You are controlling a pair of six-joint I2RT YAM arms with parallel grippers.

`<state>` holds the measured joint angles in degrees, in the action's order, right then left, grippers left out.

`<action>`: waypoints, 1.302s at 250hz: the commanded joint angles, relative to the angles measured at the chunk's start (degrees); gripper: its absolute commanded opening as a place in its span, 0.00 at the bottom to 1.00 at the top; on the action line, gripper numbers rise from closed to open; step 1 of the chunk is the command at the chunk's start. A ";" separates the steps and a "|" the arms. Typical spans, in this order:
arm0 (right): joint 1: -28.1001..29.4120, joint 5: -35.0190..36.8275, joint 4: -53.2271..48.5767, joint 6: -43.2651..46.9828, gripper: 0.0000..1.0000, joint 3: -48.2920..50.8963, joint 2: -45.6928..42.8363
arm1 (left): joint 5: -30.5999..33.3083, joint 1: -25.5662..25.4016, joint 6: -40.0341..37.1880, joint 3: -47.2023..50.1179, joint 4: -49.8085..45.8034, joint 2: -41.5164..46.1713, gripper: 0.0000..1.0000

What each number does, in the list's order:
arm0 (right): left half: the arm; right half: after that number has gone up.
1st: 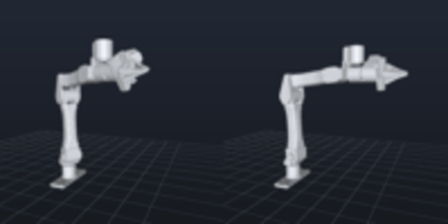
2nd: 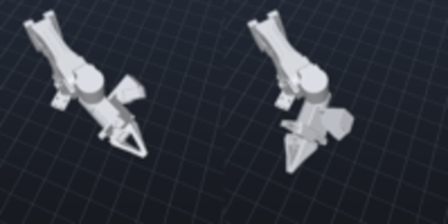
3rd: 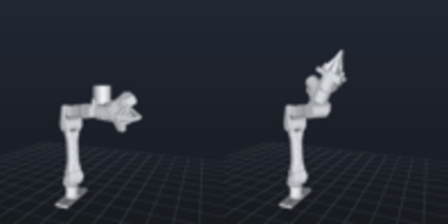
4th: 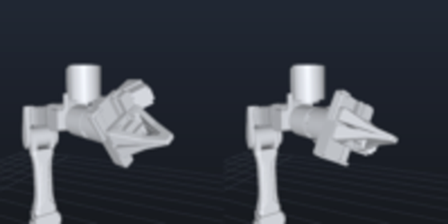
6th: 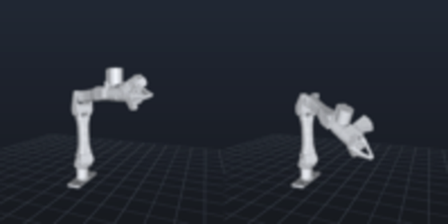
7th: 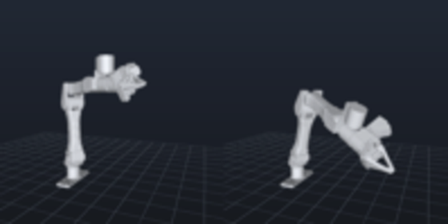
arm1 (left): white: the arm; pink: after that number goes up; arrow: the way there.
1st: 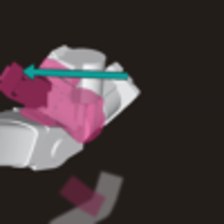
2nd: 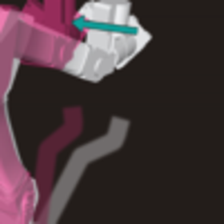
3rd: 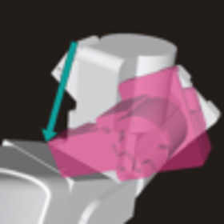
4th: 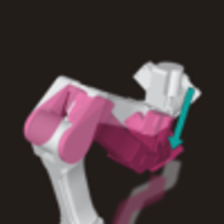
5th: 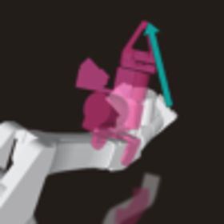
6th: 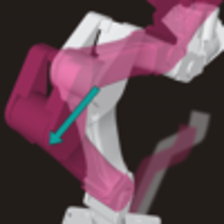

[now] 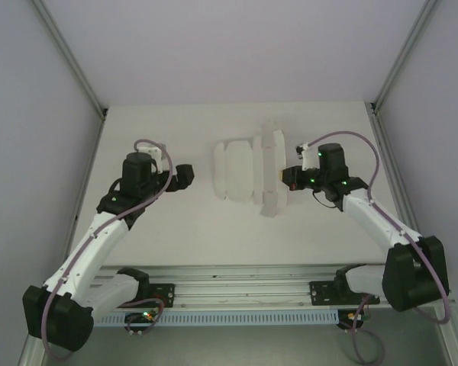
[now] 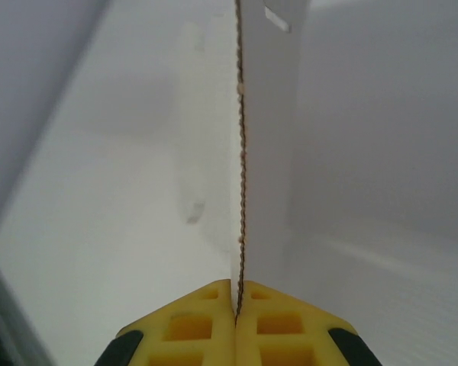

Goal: Assemble paper box

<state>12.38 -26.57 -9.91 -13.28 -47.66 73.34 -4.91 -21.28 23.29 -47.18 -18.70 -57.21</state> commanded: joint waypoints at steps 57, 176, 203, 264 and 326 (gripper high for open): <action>13.89 44.48 -7.61 33.95 0.00 -14.98 15.31 | 1.59 2.06 -0.01 1.87 -0.81 1.55 1.00; 26.78 47.83 26.20 66.25 0.00 -4.90 17.97 | -2.37 3.26 1.57 -0.36 3.79 -5.10 1.00; 28.45 49.92 31.79 68.87 0.00 -2.90 18.93 | -4.15 3.44 1.74 -3.23 5.12 -8.94 1.00; 30.29 51.08 34.80 68.48 0.00 -1.34 19.39 | -9.90 1.68 -1.88 -8.23 8.77 -17.79 1.00; 30.79 50.65 33.51 66.47 0.00 -1.46 18.35 | -6.62 -1.24 -5.64 -12.59 6.46 -25.27 1.00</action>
<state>42.81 22.68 21.76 54.06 -49.30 92.27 -11.75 -21.80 20.62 -57.30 -11.92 -80.25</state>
